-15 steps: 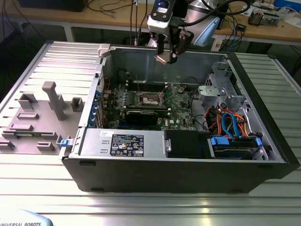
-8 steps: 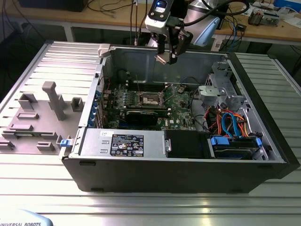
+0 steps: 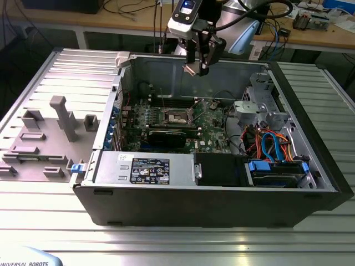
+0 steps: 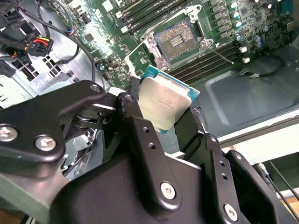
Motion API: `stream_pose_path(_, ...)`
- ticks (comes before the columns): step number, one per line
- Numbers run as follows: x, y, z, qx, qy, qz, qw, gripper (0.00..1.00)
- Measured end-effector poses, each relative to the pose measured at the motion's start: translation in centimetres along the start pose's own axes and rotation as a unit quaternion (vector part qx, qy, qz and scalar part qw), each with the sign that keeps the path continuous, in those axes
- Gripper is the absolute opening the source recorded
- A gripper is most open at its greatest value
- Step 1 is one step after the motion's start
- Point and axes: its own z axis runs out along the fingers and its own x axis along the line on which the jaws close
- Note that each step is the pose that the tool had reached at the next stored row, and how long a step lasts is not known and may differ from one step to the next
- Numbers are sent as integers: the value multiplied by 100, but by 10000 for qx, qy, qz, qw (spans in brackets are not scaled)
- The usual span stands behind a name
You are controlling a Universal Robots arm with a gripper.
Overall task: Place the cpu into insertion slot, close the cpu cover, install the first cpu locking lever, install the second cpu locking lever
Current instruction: 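Place the cpu into insertion slot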
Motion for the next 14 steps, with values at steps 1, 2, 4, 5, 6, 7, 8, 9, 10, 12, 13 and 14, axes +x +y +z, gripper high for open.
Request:
stream_pose_path(1,0,0,0,0,0,1,10000,54)
stream_pose_path(2,0,0,0,0,0,1,10000,54)
stream_pose_path(4,0,0,0,0,0,3,10000,54)
stream_pose_path(5,0,0,0,0,0,3,10000,54)
stream_pose_path(6,0,0,0,0,0,4,10000,54)
stream_pose_path(7,0,0,0,0,0,4,10000,54)
stream_pose_path(8,0,0,0,0,0,5,10000,54)
stream_pose_path(9,0,0,0,0,0,5,10000,54)
stream_pose_path(10,0,0,0,0,0,5,10000,54)
stream_pose_path(12,0,0,0,0,-1,6,10000,54)
stream_pose_path(13,0,0,0,0,-1,9,10000,54)
stream_pose_path(14,0,0,0,0,-1,14,10000,54)
